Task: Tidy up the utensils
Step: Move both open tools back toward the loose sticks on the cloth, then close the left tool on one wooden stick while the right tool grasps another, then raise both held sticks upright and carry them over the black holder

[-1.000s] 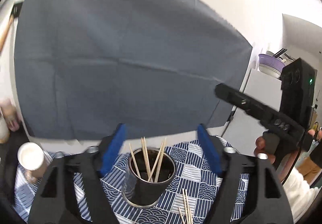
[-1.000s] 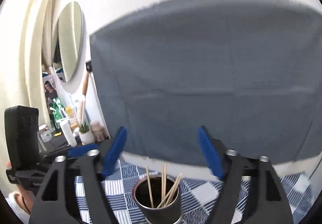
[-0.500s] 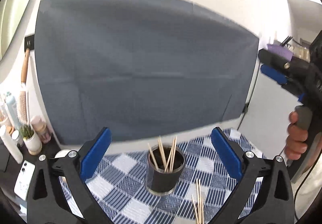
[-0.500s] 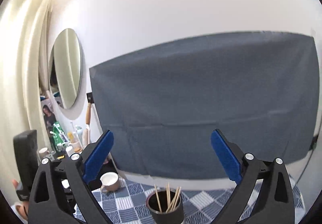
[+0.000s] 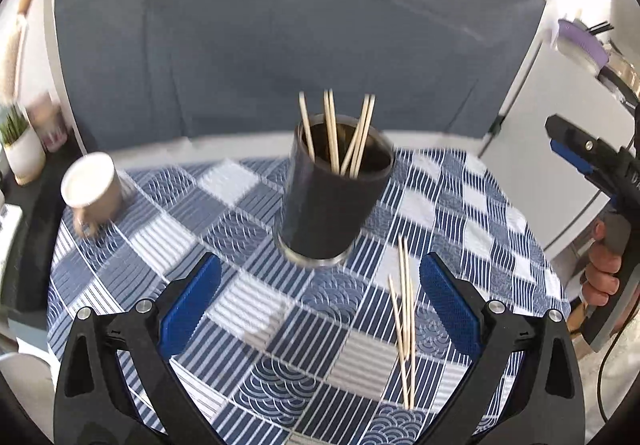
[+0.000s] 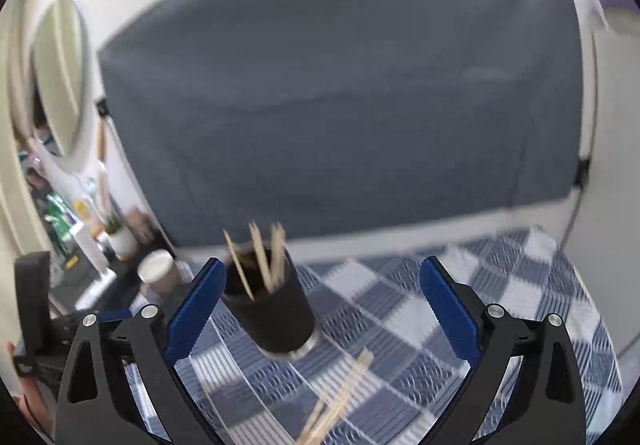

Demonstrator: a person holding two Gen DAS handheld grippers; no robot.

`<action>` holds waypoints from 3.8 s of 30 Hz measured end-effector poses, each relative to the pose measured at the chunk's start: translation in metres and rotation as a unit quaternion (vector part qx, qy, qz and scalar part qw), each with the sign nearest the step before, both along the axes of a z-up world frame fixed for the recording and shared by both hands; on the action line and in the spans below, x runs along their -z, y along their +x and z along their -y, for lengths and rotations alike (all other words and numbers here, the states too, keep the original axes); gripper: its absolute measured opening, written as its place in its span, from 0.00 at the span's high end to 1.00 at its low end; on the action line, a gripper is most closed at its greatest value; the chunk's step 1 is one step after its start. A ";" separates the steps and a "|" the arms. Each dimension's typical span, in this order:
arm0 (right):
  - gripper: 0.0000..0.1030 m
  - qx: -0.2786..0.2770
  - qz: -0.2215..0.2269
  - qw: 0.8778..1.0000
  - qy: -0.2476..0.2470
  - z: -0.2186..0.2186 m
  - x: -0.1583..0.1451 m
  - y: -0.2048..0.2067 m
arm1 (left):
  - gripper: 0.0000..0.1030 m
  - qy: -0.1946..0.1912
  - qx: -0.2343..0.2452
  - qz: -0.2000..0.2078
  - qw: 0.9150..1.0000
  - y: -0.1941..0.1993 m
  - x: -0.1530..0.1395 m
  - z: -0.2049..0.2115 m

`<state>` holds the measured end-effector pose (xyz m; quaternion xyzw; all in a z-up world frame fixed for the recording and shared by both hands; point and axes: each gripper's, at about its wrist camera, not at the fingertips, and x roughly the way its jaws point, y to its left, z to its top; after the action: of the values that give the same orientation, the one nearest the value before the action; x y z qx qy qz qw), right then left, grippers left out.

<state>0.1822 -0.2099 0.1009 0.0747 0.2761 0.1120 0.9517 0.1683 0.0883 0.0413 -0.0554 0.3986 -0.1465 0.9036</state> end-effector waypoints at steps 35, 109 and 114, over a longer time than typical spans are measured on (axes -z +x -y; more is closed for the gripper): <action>0.09 0.057 -0.264 0.958 -0.090 -0.039 0.226 -0.045 | 0.06 0.019 0.091 -0.175 0.980 0.036 0.138 0.014; 0.95 0.099 -0.300 0.948 0.019 0.074 0.180 -0.039 | 0.95 0.066 -0.008 -0.206 0.976 0.028 0.141 0.028; 0.95 0.070 -0.270 0.959 0.055 0.042 0.163 -0.023 | 0.95 0.043 -0.033 -0.196 0.979 0.026 0.126 -0.015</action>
<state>0.1593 -0.2519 -0.0624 0.1735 0.5103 0.0356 0.8416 0.1944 0.1034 -0.0845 -0.0578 0.5719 -0.0856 0.8138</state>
